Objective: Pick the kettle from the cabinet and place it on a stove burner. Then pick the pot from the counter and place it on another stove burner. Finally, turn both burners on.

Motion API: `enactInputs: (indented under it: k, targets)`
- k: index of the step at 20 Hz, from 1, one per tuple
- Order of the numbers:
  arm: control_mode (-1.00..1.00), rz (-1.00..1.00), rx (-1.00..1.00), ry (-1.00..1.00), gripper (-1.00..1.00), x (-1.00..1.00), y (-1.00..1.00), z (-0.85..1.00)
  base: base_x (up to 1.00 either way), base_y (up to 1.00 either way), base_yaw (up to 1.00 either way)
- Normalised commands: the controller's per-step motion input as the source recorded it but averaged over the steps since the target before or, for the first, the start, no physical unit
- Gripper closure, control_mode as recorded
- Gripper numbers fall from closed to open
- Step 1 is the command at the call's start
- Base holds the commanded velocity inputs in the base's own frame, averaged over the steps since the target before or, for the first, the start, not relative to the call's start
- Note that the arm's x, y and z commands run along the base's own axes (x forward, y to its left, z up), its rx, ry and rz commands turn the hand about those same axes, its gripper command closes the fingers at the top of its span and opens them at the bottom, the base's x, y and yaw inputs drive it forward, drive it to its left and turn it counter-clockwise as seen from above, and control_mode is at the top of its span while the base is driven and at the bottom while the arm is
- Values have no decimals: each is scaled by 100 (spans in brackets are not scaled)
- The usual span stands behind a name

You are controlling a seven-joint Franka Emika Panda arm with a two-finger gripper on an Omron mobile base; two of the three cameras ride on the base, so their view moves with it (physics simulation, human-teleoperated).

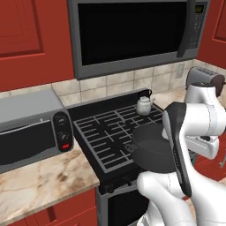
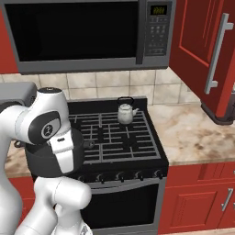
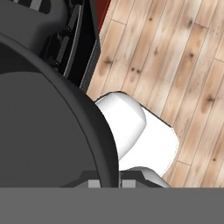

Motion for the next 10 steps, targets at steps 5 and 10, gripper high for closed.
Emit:
enactInputs:
  k: [5,10]
  targets:
    - [-100,0,0,0,100,0,0,0,0,0,0]
    - [-100,0,0,0,100,18,0,0,0,0,0]
